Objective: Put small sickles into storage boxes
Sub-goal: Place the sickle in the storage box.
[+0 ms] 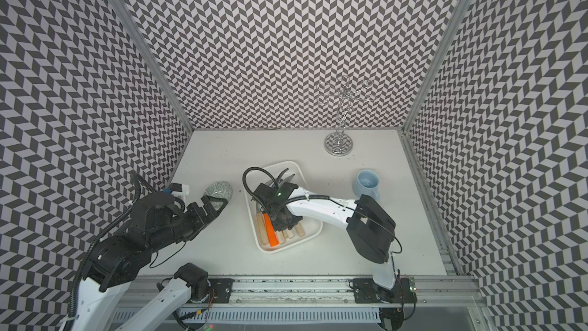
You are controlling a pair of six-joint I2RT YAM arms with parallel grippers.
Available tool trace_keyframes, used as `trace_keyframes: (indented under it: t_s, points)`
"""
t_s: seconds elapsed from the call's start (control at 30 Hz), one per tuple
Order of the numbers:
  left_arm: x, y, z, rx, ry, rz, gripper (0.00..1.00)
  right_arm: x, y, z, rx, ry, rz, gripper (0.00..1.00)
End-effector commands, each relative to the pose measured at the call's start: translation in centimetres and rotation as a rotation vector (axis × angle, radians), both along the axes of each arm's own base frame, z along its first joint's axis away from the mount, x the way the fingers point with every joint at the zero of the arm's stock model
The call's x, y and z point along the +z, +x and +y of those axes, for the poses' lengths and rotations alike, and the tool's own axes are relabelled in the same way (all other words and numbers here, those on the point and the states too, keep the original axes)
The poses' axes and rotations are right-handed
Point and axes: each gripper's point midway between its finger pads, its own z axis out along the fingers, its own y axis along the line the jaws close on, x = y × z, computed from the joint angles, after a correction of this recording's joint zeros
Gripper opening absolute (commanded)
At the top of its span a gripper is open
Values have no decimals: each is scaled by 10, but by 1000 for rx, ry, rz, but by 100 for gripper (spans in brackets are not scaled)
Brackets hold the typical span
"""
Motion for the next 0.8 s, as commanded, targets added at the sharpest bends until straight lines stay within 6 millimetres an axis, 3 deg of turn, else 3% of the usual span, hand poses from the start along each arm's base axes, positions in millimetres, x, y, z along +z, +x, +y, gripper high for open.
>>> trace_keyframes:
  t_s: [0.0,0.77]
  points:
    - [5,5,-3,-11,1,-27,100,-9,5,2,13,3,0,0]
    - [-5,18,-10,-29,21,-7,100,-39,32,-16,17,-44,0,0]
